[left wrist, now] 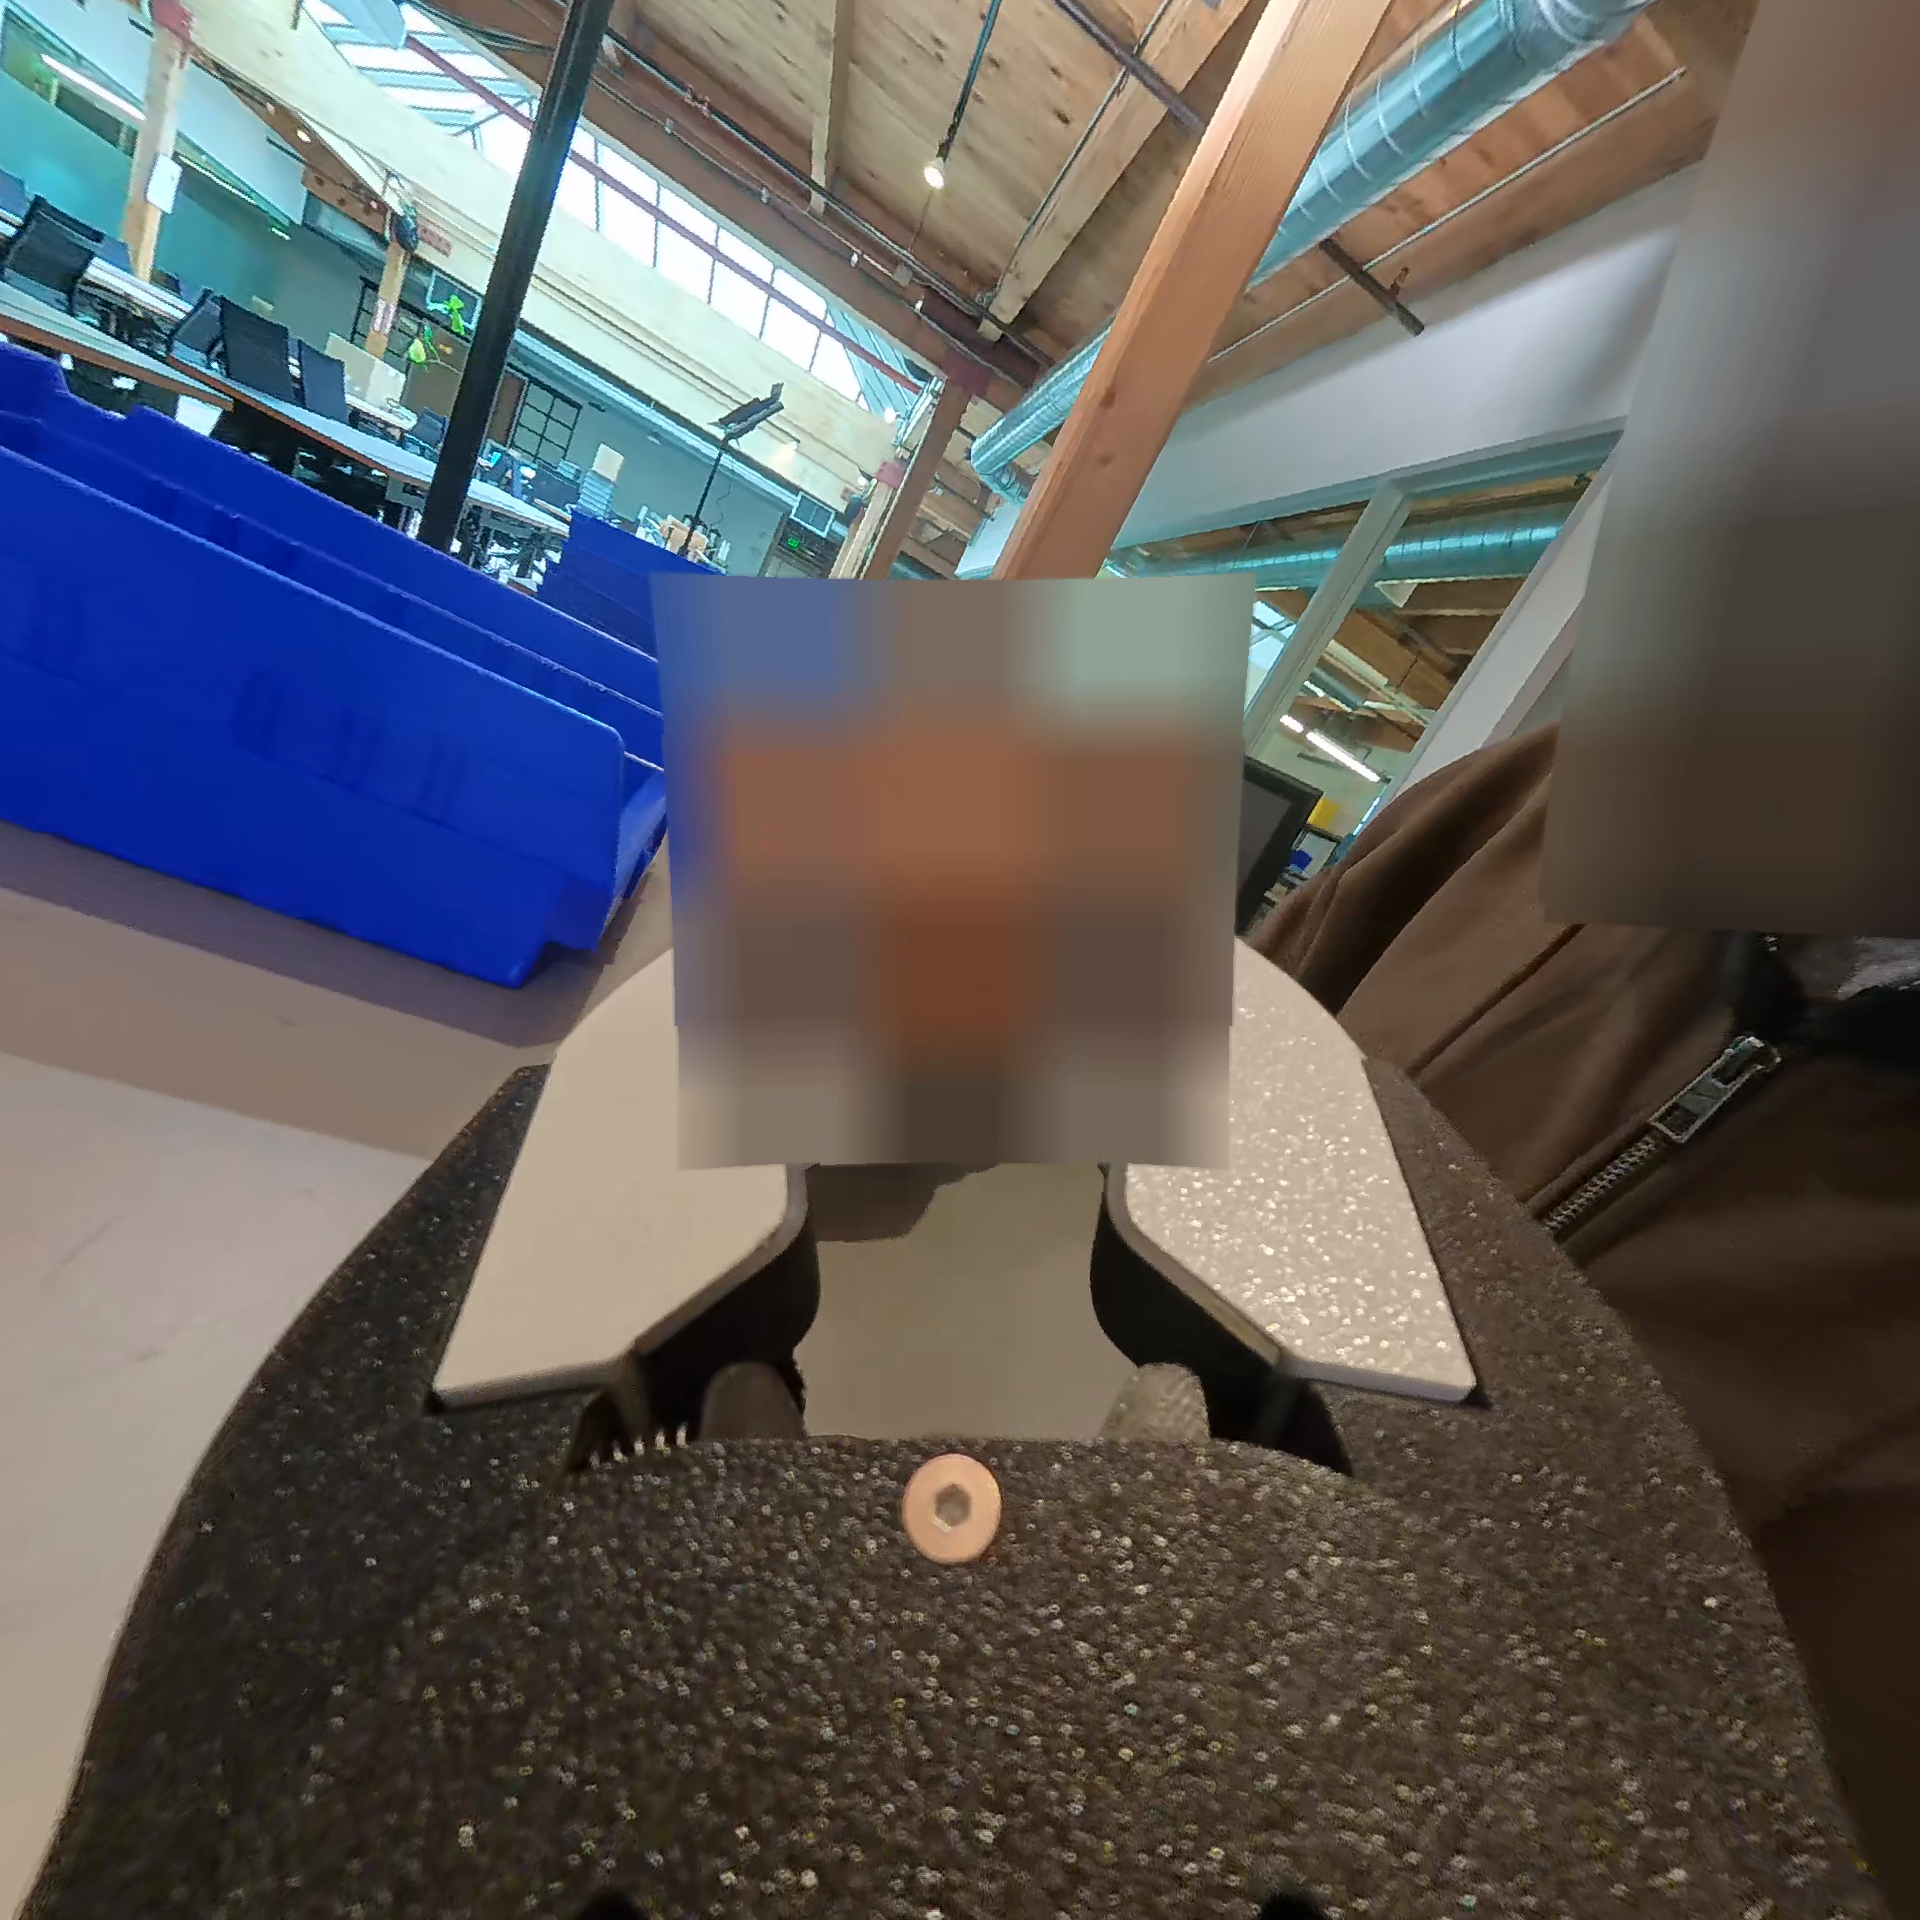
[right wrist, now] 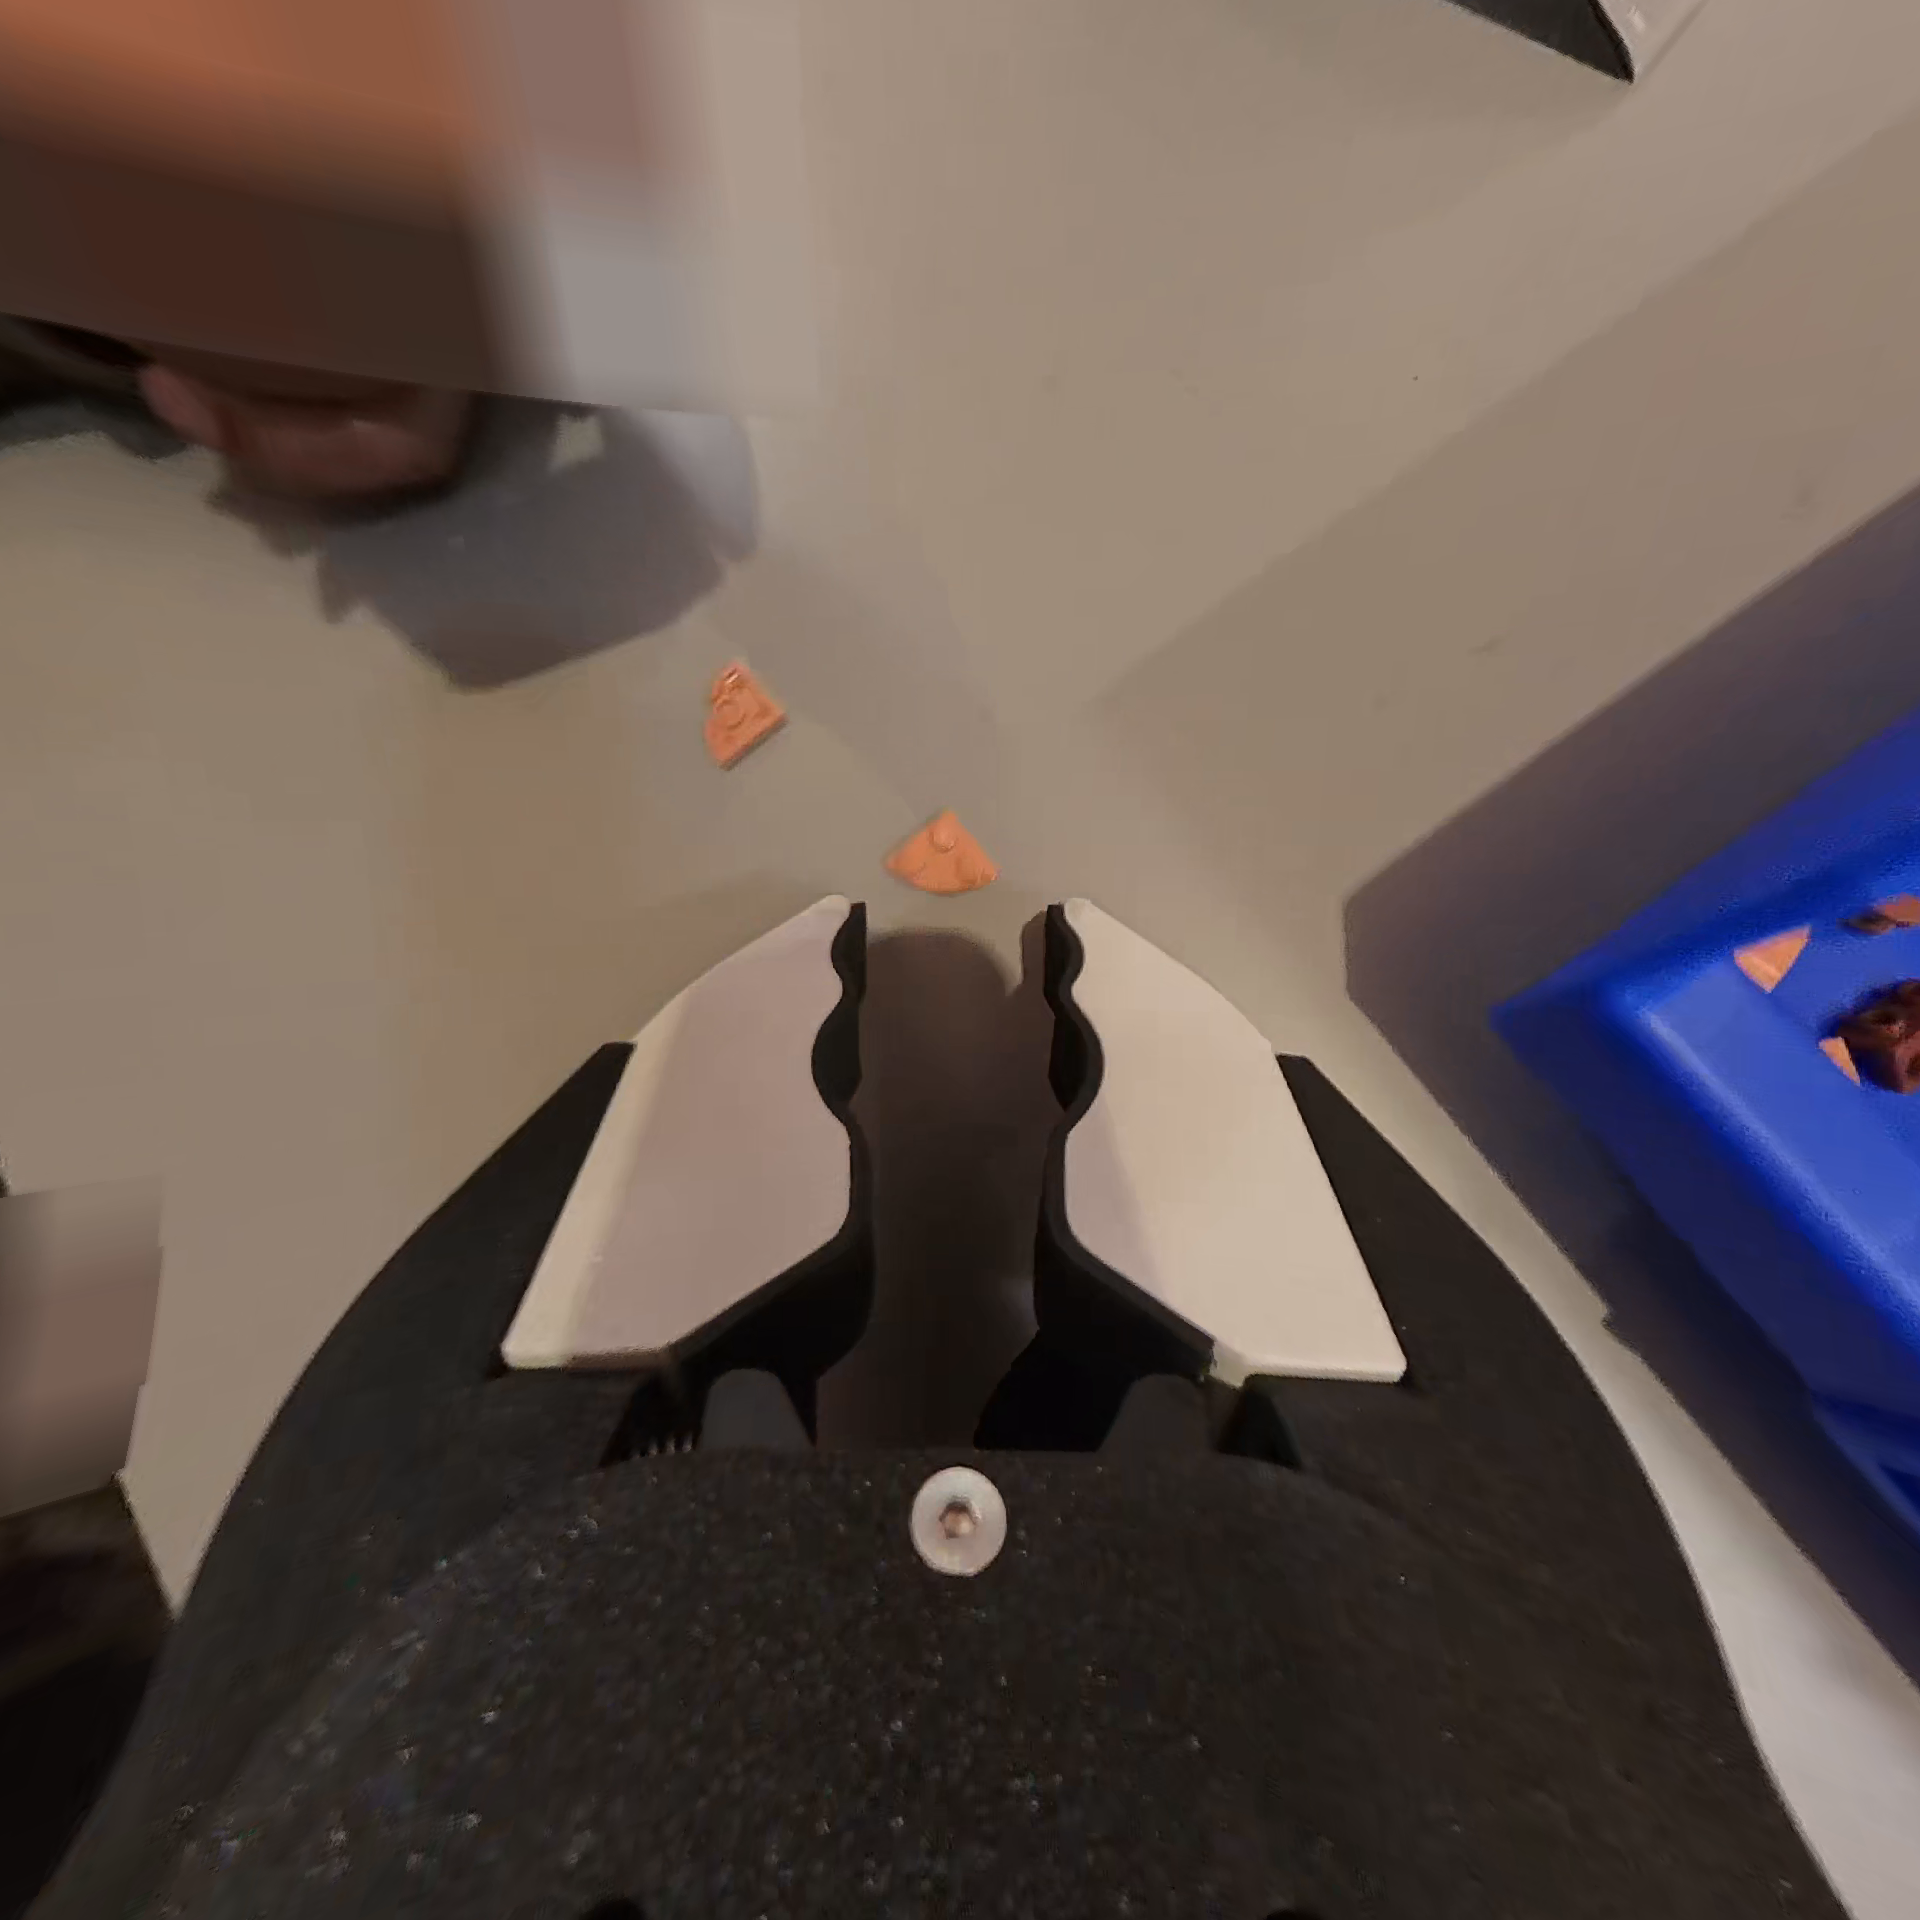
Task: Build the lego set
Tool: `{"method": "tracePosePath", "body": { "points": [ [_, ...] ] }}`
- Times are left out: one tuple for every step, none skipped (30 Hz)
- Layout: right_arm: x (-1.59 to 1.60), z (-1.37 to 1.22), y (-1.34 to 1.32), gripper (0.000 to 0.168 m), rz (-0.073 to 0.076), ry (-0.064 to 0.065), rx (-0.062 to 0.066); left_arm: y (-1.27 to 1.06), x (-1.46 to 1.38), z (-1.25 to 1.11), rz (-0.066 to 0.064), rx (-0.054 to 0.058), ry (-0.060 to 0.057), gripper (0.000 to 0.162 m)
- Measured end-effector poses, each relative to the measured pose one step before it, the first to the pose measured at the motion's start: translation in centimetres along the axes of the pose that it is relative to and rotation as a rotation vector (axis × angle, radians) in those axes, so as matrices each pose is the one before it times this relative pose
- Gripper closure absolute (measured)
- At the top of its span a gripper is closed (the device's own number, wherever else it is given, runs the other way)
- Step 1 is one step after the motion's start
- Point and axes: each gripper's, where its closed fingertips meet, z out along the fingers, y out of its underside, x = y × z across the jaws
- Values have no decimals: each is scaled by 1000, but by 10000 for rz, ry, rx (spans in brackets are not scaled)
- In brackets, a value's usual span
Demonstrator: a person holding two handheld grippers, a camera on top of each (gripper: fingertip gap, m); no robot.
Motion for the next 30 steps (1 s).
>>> {"method": "tracePosePath", "body": {
  "points": [
    [69,231,-95,136,-31,65,-56,3,-51,-90,104,-37,-44,99],
    [57,211,-61,136,-109,88,-63,-23,-41,-72,64,-17,-23,99],
    [18,202,-29,136,-173,76,-75,-25,-17,-65,14,1,4,99],
    [9,181,-5,136,-172,74,-63,-38,4,-43,-23,14,33,99],
    [58,119,-121,136,-149,70,19,-53,32,-35,-37,25,46,99],
    [-10,101,-101,136,-137,-8,12,-27,35,-24,-38,24,50,99],
    [-24,84,-80,136,-122,-51,5,-30,63,-12,-48,29,65,99],
    [27,43,-31,138,-94,-36,-34,-52,84,-16,-74,51,84,99],
    [67,6,10,141,-96,-15,-65,-55,81,-18,-93,56,93,99],
    [9,-13,34,147,-117,-33,-72,-48,104,-15,-96,56,100,99],
    [-83,-4,12,147,-122,-70,-49,-76,97,-24,-95,61,101,99],
    [-142,1,-2,148,-126,-87,-34,-72,75,-33,-74,65,76,99],
    [-162,16,-25,148,-127,-89,-23,-64,18,-38,-52,59,44,99],
    [-124,7,-16,148,-97,-65,-19,-64,0,-32,-36,42,26,99],
    [-124,-3,-7,148,-64,-85,-13,-53,-43,-40,-27,36,-9,99],
    [-112,-17,6,148,-42,-101,-4,-37,-65,-27,-22,30,-26,99],
    [-27,-53,-19,149,-19,-68,10,-29,-55,-26,-5,11,-29,99],
    [0,-129,-66,149,-17,-66,37,1,-53,-13,15,-10,-35,99],
    [-37,-240,-193,149,-22,-92,88,7,-71,2,27,-12,-56,99],
    [-55,-368,-345,149,-52,-100,134,15,-96,-1,21,-12,-74,99],
    [-79,-487,-527,149,-96,-88,187,58,-133,16,5,-37,-94,99],
    [-114,-584,-678,149,-157,-100,191,66,-145,26,-8,-60,-101,99],
    [-156,-652,-792,149,-231,-89,179,32,-81,33,-16,-29,-56,99],
    [-148,-669,-897,150,-263,-66,159,43,-128,40,-16,-27,-92,99],
    [-202,-646,-999,150,-273,-82,141,82,-209,49,-48,-62,-150,99],
    [-275,-593,-1062,150,-303,-116,130,121,-216,52,-81,-88,-144,99],
    [-290,-495,-1075,150,-323,-114,104,127,-230,73,-87,-99,-155,99],
    [-251,-396,-1050,150,-327,-81,63,121,-219,59,-65,-90,-153,99],
    [-196,-303,-995,150,-312,-56,47,125,-187,56,-45,-95,-147,99],
    [-147,-205,-905,150,-266,-54,25,157,-189,43,-18,-121,-148,99]
  ]
}}
